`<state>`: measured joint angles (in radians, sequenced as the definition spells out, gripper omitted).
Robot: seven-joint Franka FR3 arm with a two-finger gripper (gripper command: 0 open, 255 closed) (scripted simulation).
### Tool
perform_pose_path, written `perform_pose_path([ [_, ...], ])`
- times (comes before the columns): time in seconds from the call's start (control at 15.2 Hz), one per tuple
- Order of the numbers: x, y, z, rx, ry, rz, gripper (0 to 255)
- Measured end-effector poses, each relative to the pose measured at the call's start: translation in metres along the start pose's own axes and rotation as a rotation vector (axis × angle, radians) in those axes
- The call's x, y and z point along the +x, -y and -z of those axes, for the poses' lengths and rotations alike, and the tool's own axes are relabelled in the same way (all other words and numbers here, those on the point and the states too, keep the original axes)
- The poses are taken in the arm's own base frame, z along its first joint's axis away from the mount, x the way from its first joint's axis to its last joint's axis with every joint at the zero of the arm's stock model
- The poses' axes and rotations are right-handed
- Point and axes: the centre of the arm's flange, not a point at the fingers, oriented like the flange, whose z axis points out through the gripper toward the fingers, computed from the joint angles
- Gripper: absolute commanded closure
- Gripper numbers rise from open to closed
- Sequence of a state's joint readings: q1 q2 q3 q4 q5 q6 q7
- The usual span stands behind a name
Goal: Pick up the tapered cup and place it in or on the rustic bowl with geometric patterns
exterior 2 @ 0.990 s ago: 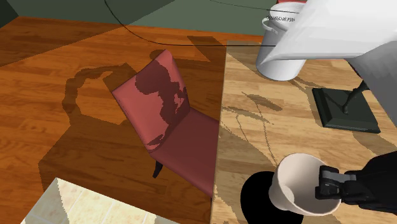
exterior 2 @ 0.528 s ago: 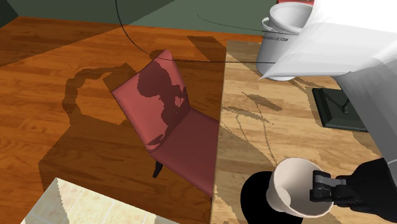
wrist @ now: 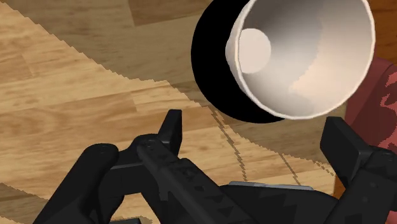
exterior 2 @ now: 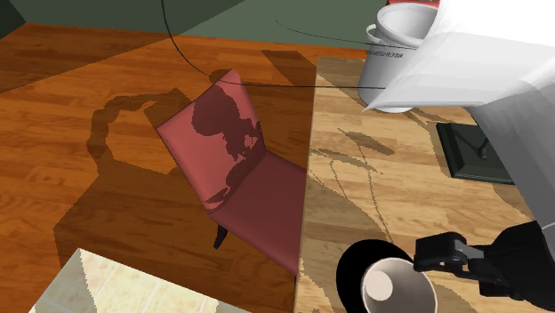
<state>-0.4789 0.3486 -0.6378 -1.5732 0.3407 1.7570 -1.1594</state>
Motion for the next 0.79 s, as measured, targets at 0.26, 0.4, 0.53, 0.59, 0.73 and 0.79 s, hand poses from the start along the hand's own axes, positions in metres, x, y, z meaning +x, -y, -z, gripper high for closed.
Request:
perform_pose_path([
  [0.26, -0.002, -0.002, 0.030, -0.001, -0.001, 0.000, 0],
  [0.4, -0.001, -0.001, 0.046, -0.001, -0.001, 0.000, 0],
  [0.53, 0.000, 0.000, 0.049, 0.000, 0.000, 0.000, 0],
  [0.59, 0.000, 0.000, 0.050, 0.000, 0.000, 0.000, 0],
  [0.73, 0.000, 0.000, 0.050, 0.000, 0.000, 0.000, 0],
  [0.79, 0.000, 0.000, 0.050, 0.000, 0.000, 0.000, 0],
])
